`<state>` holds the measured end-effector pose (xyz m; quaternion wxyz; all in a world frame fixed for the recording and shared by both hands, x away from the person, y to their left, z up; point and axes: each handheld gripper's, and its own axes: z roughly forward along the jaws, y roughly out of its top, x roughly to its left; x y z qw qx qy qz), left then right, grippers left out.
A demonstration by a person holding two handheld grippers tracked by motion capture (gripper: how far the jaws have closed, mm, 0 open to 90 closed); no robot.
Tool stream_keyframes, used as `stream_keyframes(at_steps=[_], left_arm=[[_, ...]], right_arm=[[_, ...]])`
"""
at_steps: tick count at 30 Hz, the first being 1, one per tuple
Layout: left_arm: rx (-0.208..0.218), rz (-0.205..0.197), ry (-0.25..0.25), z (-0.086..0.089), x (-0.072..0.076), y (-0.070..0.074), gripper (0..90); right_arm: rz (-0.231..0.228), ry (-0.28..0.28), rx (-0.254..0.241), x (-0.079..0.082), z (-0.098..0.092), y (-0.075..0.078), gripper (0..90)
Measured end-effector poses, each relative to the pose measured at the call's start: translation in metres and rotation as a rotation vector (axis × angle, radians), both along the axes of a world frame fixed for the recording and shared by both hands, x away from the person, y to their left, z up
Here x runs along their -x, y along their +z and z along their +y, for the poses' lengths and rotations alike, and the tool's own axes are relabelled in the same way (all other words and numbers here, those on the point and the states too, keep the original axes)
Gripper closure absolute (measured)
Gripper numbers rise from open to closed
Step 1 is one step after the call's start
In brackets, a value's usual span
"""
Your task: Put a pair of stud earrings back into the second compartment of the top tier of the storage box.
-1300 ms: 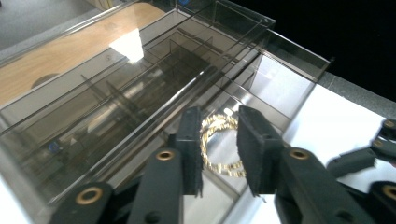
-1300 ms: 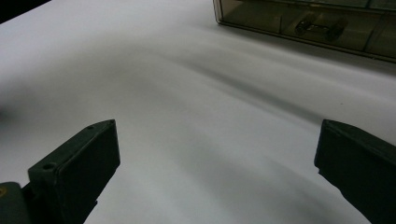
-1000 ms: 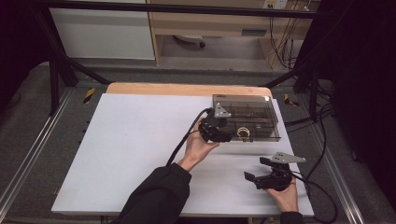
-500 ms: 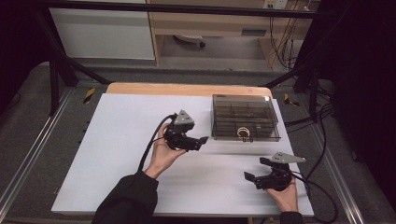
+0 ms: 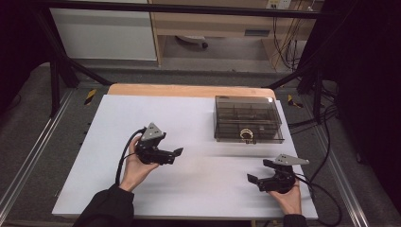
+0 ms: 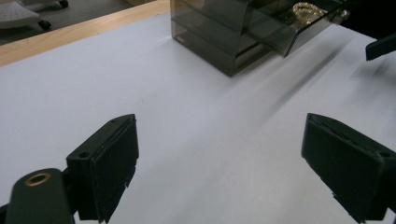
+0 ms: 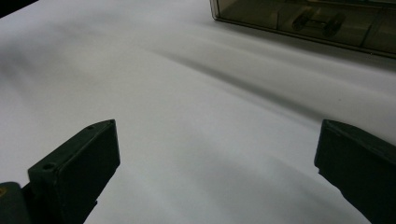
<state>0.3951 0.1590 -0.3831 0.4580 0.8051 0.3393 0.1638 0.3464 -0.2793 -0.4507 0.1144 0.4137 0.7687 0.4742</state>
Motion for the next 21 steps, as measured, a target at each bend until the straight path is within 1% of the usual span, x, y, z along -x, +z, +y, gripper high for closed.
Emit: stream_keyframes(at_steps=[5,10,15,18,21], left_arm=[[0.000,0.003,0.034,0.025,0.010,-0.012,9.7],[-0.020,-0.007,0.062,0.049,0.023,-0.025,9.7],[-0.018,0.001,0.090,0.072,0.035,-0.035,9.7],[-0.038,0.001,0.095,0.081,0.040,-0.040,9.5],[-0.038,0.005,0.109,0.089,0.044,-0.045,9.3]], right_arm=[[-0.002,-0.004,-0.002,0.000,0.000,0.000,0.6],[-0.001,-0.006,0.001,0.000,-0.001,0.000,0.6],[0.004,-0.008,0.004,0.000,-0.001,-0.001,0.6],[0.003,-0.008,0.004,0.000,0.000,-0.001,0.6],[0.003,-0.009,0.003,0.000,-0.001,-0.001,0.6]])
